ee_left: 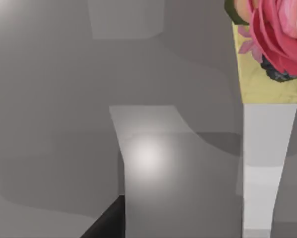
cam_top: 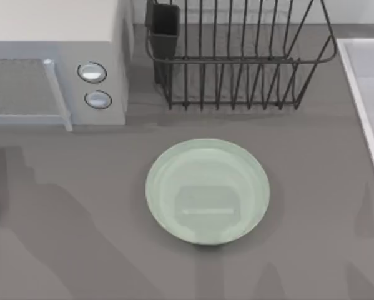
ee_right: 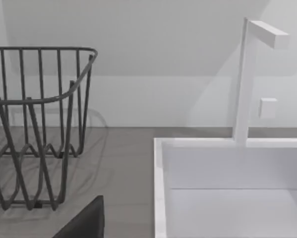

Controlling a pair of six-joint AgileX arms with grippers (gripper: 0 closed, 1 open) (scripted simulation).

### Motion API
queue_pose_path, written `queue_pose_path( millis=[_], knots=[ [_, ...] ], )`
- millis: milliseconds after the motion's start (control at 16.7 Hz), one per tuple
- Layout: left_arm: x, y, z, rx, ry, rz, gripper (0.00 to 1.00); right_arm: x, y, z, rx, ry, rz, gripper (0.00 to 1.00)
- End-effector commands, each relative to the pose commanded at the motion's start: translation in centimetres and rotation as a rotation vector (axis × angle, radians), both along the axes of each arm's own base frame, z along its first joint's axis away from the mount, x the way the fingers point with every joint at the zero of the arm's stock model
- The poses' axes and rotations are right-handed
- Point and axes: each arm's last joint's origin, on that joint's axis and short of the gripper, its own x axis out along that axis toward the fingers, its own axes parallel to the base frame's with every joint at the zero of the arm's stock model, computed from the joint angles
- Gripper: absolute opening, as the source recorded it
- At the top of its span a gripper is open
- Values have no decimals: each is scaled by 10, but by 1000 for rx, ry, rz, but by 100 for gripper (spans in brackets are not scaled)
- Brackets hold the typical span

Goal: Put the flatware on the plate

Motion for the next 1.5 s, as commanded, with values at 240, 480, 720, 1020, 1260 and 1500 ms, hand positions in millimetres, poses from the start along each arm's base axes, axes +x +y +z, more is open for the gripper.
queue_pose_path(
  millis=[240,480,720,1020,1260,1500],
  knots=[
    [0,0,0,0,0,0,0,0,0,0,0,0,0,100],
    [0,0,0,0,0,0,0,0,0,0,0,0,0,100],
    [3,2,33,2,-46,10,0,0,0,0,0,0,0,100],
    [4,0,89,-7,-23,0,0,0,0,0,0,0,0,100],
    [1,-1,121,-1,-40,3,0,0,0,0,0,0,0,100],
    [0,0,120,-2,-35,3,0,0,0,0,0,0,0,100]
  ],
)
